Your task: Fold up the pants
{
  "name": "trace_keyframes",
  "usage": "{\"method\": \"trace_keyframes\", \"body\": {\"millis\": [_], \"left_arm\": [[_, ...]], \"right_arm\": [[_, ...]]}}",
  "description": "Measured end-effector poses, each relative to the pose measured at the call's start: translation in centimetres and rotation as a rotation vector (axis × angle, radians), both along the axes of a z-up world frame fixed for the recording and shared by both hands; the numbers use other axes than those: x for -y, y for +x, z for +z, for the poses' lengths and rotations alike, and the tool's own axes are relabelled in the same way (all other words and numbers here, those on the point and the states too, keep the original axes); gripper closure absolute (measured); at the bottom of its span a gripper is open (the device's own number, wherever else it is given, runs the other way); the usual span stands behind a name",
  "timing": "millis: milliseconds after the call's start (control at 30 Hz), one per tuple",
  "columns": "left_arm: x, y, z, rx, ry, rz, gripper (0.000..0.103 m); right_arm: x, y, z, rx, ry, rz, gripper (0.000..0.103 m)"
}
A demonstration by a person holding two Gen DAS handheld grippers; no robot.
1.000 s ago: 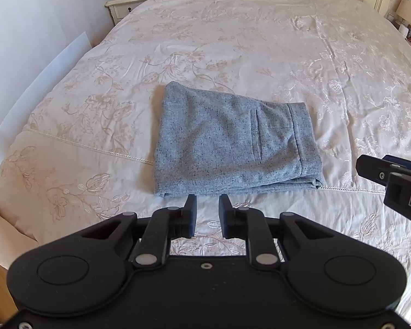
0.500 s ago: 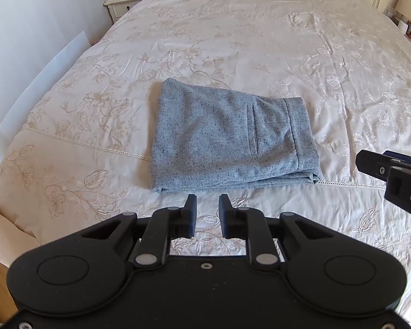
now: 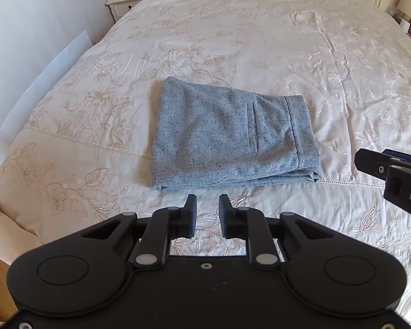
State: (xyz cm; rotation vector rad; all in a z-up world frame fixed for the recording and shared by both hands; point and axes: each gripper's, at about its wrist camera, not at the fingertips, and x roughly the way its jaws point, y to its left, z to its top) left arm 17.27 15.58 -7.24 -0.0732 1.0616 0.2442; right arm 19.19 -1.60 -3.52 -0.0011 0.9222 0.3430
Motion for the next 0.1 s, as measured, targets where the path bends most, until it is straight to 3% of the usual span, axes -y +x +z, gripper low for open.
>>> {"method": "trace_keyframes", "body": {"millis": [100], "left_arm": [[0.08,0.04,-0.08,-0.003,0.001,-0.001,0.076]], "right_arm": [[0.02,0.04,-0.08,-0.003,0.002,0.000,0.066]]}}
